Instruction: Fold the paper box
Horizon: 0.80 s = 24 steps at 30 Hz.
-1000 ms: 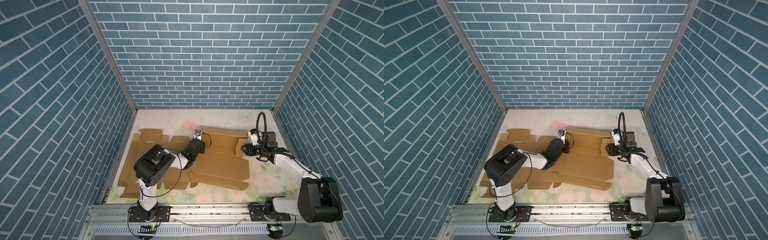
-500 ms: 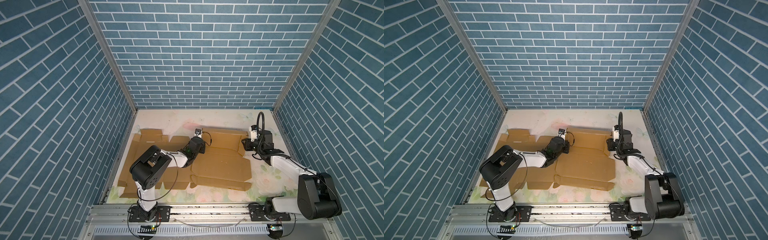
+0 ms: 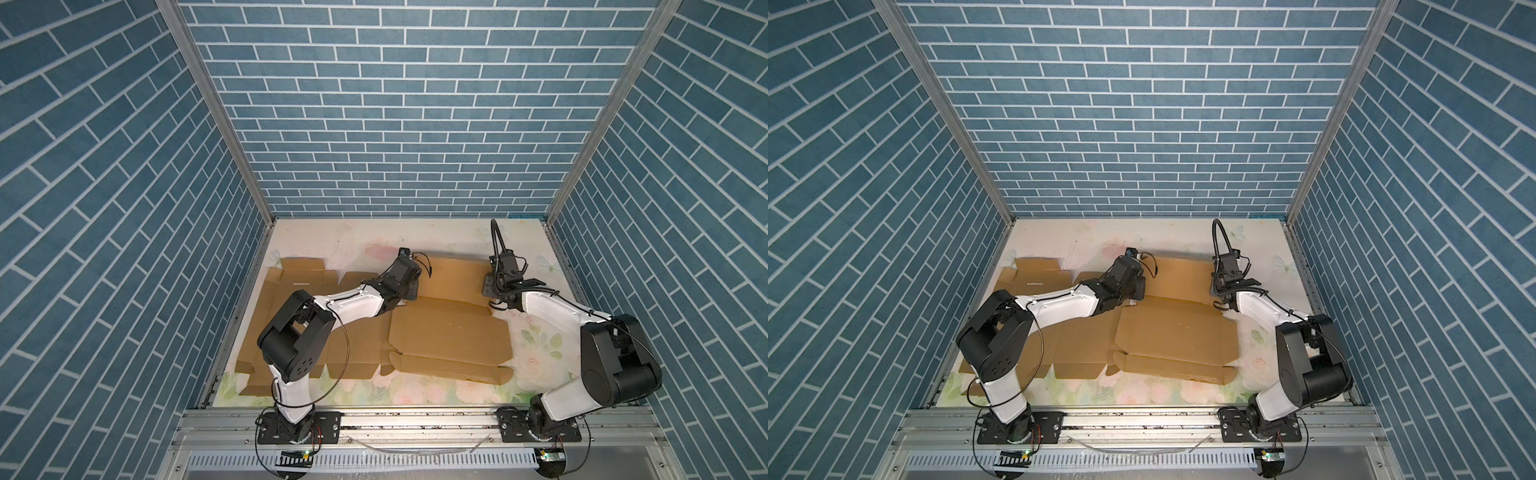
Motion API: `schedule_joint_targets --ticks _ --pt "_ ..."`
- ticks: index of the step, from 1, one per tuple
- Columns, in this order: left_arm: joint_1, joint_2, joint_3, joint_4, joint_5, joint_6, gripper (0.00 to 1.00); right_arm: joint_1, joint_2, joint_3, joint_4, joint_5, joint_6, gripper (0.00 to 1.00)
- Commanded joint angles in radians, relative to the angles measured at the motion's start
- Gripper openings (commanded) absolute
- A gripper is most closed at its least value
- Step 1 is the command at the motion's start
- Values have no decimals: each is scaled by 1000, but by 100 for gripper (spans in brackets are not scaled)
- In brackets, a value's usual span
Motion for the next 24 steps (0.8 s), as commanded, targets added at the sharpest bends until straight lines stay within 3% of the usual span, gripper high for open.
schedule_joint_targets --ticks 1,6,12,16,24 --pt "8 7 88 -306 -113 -3 0 -14 10 102 -327 120 145 0" --pt "0 24 208 -492 -127 20 0 -14 16 144 -506 -41 240 0" --pt "6 109 300 -626 -33 42 0 -17 62 154 -515 -160 232 22" --pt "18 157 355 -704 1 59 0 -22 86 165 -530 -227 185 37" --pt "42 242 468 -838 56 135 0 -36 -41 210 -610 -292 -41 58"
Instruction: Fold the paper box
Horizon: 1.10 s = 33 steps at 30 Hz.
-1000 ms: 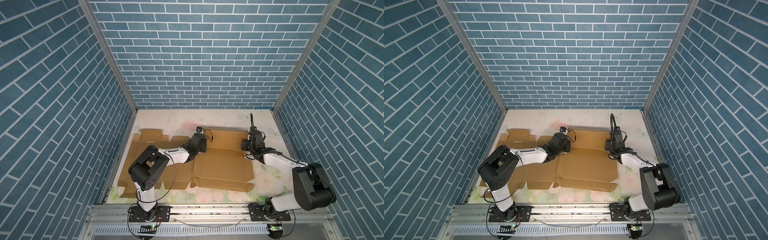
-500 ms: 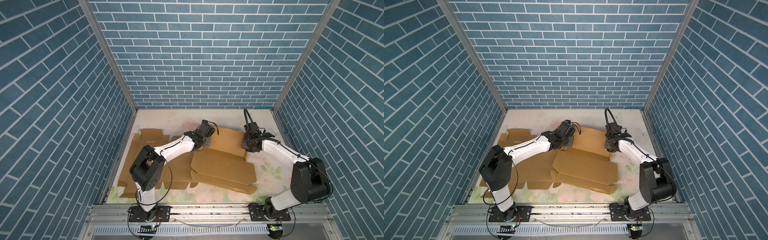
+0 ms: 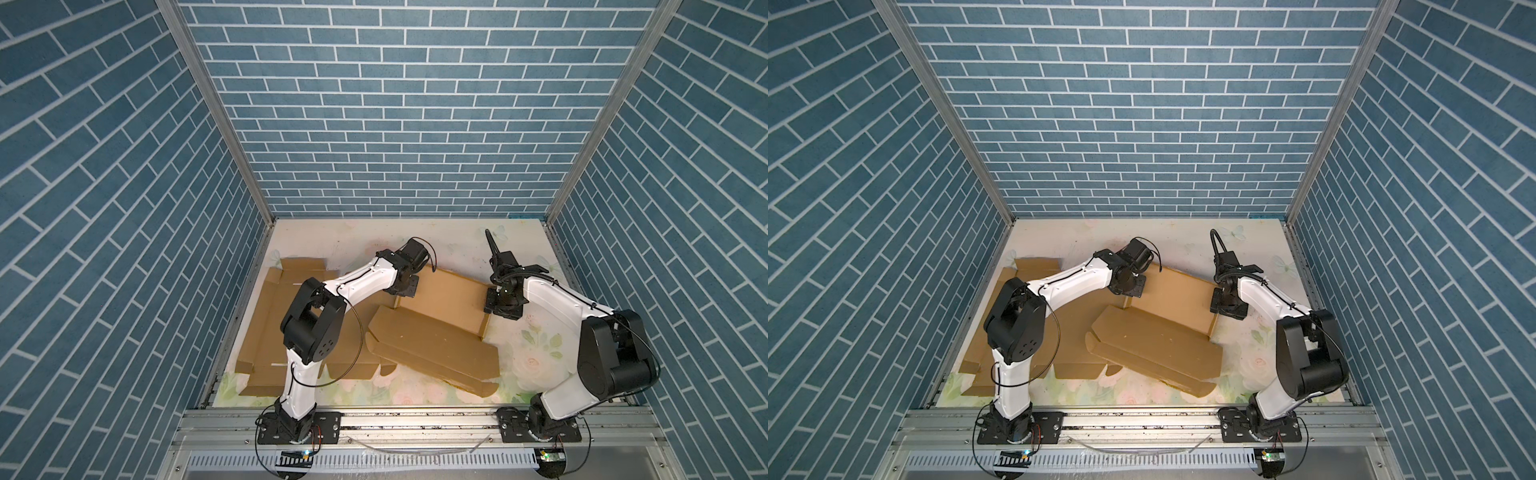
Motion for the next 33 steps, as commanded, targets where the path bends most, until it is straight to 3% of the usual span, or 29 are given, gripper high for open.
schedule_joint_targets --ticks 1,6,12,23,27,33 --pt "9 59 53 -170 -7 91 0 -9 -67 97 -103 -42 -127 59" --pt "11 122 139 -251 31 142 2 -4 -54 216 -148 -69 -243 63" --pt "16 189 238 -327 55 193 9 24 99 360 -137 -171 -382 64" --pt "21 285 375 -381 84 222 15 68 399 524 -46 -355 -406 61" --pt "23 305 398 -383 86 225 14 72 414 541 -40 -353 -393 59" --pt "45 338 429 -393 79 237 14 63 303 486 -26 -329 -441 61"
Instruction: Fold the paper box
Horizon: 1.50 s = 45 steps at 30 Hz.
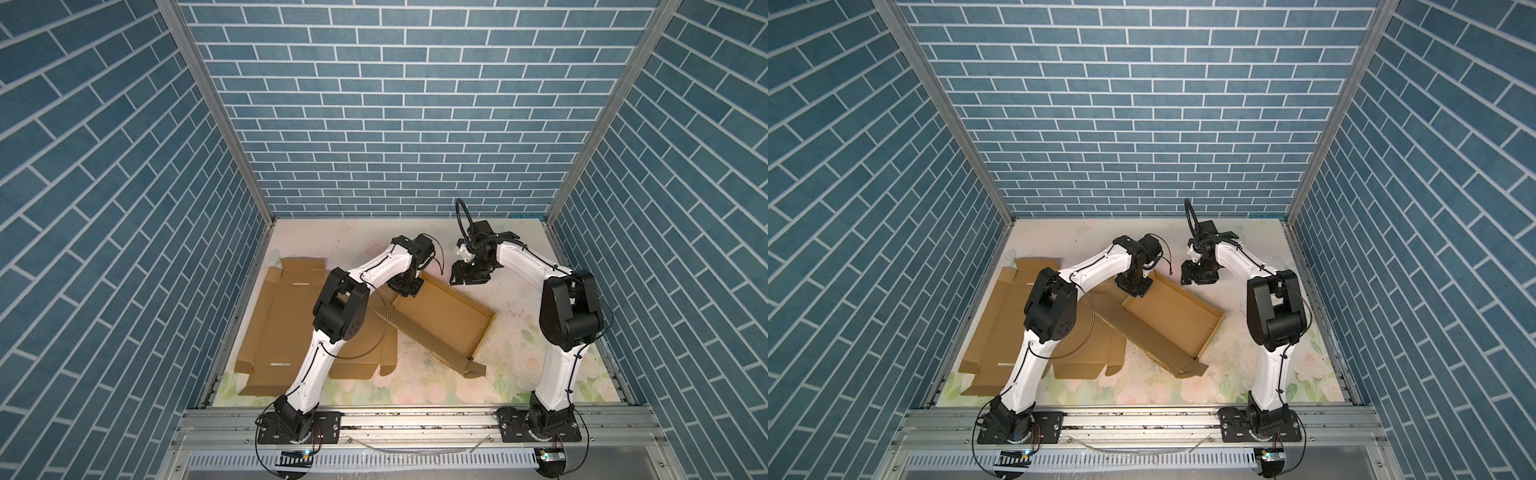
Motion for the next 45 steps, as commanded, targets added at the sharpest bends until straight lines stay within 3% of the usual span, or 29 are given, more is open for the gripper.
schedule_joint_targets --ticks 1,6,11,15,19,26,32,35,40,45 --pt "24 26 28 -32 -8 18 14 -2 -105 -17 -4 -16 -84 62" --pt "26 36 47 -39 -11 30 14 24 -99 -37 11 -70 -138 64" --pt "26 46 53 -37 -5 32 14 66 0 18 17 27 -171 63" --pt "27 46 55 -26 -5 34 14 78 56 59 28 33 -197 63" --pt "29 56 101 -34 -6 34 19 78 109 77 43 47 -175 56" --pt "40 40 253 -94 17 37 44 53 106 38 99 92 -66 41" --pt "39 24 555 -206 91 39 55 9 83 -9 144 65 28 33" --pt "37 -66 552 -158 101 37 61 -21 72 -30 164 54 109 28" --pt "39 -166 544 -126 -8 69 63 -111 21 -138 245 14 322 24" --pt "47 -246 541 -106 -115 83 63 -151 -75 -257 299 84 464 24"
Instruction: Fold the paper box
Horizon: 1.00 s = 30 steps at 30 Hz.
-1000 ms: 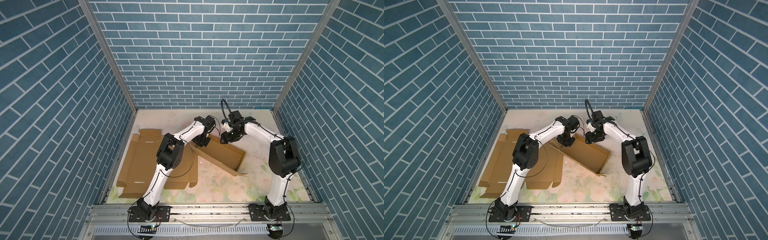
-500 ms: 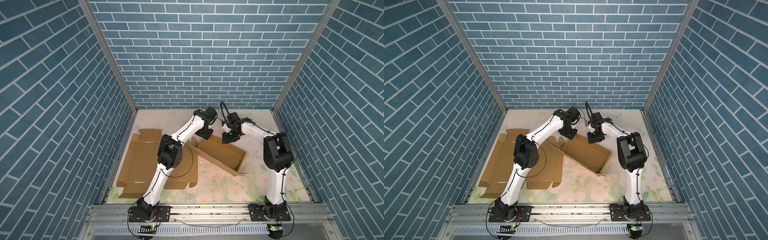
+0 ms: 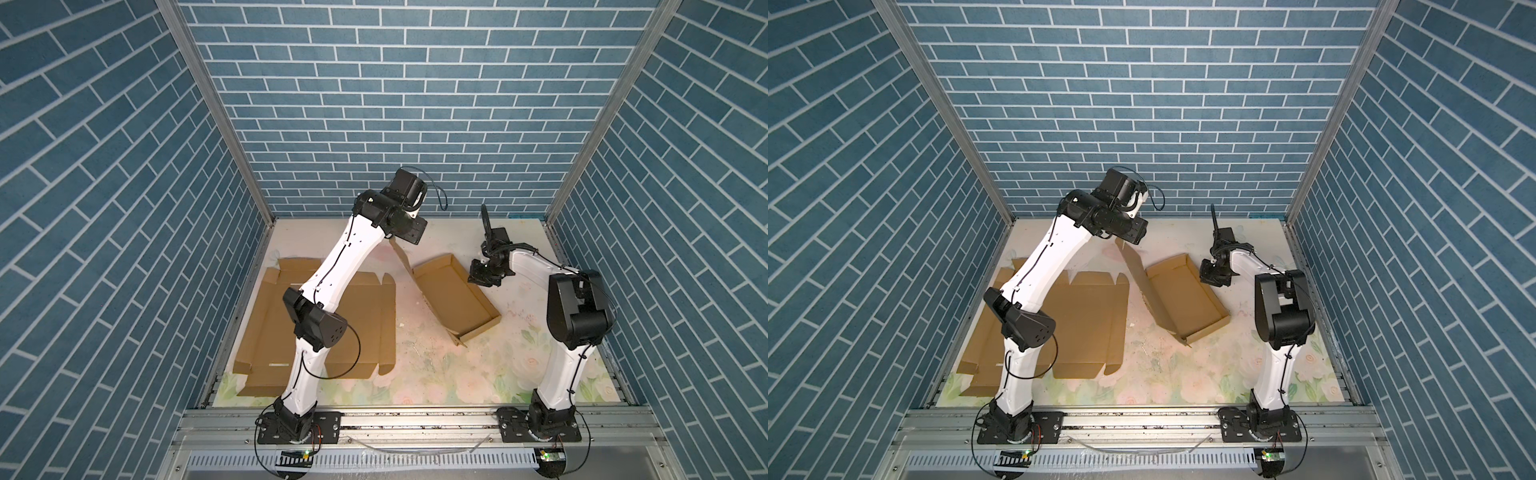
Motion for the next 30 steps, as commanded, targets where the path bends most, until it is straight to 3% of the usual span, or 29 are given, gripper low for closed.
schedule_joint_targets --ticks 1,6,11,14,16,19,21,24,26,30 --pt "10 -47 3 13 -101 17 63 -17 -78 -86 39 52 191 24" --pt "12 -147 -87 79 -133 -2 64 -29 -197 -260 132 90 415 25" --pt "17 -276 -313 209 -182 -4 65 -17 -340 -481 276 104 689 25" --pt "39 -362 -479 307 -212 -25 67 48 -422 -563 302 129 795 25" --pt "61 -416 -587 373 -223 -41 69 108 -456 -568 274 137 795 29" --pt "98 -491 -724 448 -230 -63 73 145 -487 -545 159 111 698 39" --pt "133 -530 -793 482 -192 -79 73 130 -525 -520 73 131 562 45" --pt "182 -576 -892 525 -126 -97 72 95 -574 -407 -94 244 280 51" --pt "207 -604 -965 557 -91 -102 72 76 -585 -329 -106 236 64 54" --pt "231 -655 -1128 654 -37 -145 72 68 -458 -136 -126 249 -264 60"
